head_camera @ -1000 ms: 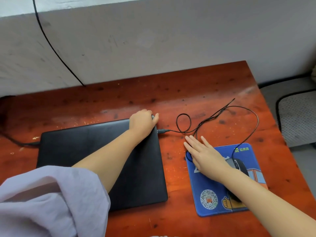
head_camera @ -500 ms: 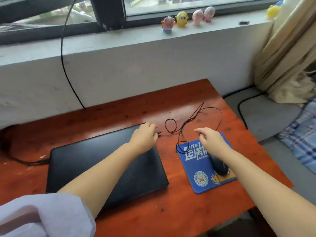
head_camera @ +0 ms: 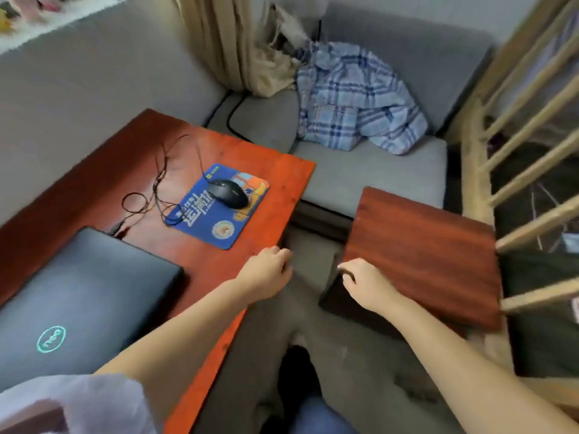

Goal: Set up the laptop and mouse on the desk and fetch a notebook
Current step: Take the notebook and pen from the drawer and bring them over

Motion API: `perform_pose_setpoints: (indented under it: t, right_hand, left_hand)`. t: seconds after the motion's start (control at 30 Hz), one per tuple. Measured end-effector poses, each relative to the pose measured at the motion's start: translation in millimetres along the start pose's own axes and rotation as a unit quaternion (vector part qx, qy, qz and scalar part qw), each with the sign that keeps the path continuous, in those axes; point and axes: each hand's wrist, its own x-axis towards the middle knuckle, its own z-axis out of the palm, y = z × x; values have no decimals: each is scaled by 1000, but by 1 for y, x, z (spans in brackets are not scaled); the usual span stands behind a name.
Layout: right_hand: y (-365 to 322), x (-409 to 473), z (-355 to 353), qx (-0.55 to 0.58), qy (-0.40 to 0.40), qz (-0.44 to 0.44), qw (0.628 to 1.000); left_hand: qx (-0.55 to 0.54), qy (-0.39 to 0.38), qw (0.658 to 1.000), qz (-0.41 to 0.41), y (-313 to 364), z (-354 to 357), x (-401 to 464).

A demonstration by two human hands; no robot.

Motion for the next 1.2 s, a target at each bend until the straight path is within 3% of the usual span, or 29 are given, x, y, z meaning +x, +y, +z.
perform_pose_setpoints:
  t: [0.07,0.23,0.43,0.6,0.83,0.97,1.2]
  right_hand:
    - [42,-36,3,23,-1,64,998]
    - [116,-74,32,97,-21,174,980]
    - [232,-67,77,229,-5,331,915]
    - [316,-36,109,290,37,433,853]
    - [358,-7,130,333,238,527,745]
    - [371,-2,142,384,298,518,704]
    - [372,-15,161,435,363,456,686]
  left_hand:
    - [17,-52,998,36,40,26,8]
    - [-67,-125,990,-10,79,83,29]
    - [-123,-180,970,-108,109,185,98]
    - [-213,-115,943,-227,112,259,154]
    - [-365,52,905,-212,98,298,189]
    - [-395,105,890,-202,91,314,195]
    - [-344,162,905,-189,79,323,192]
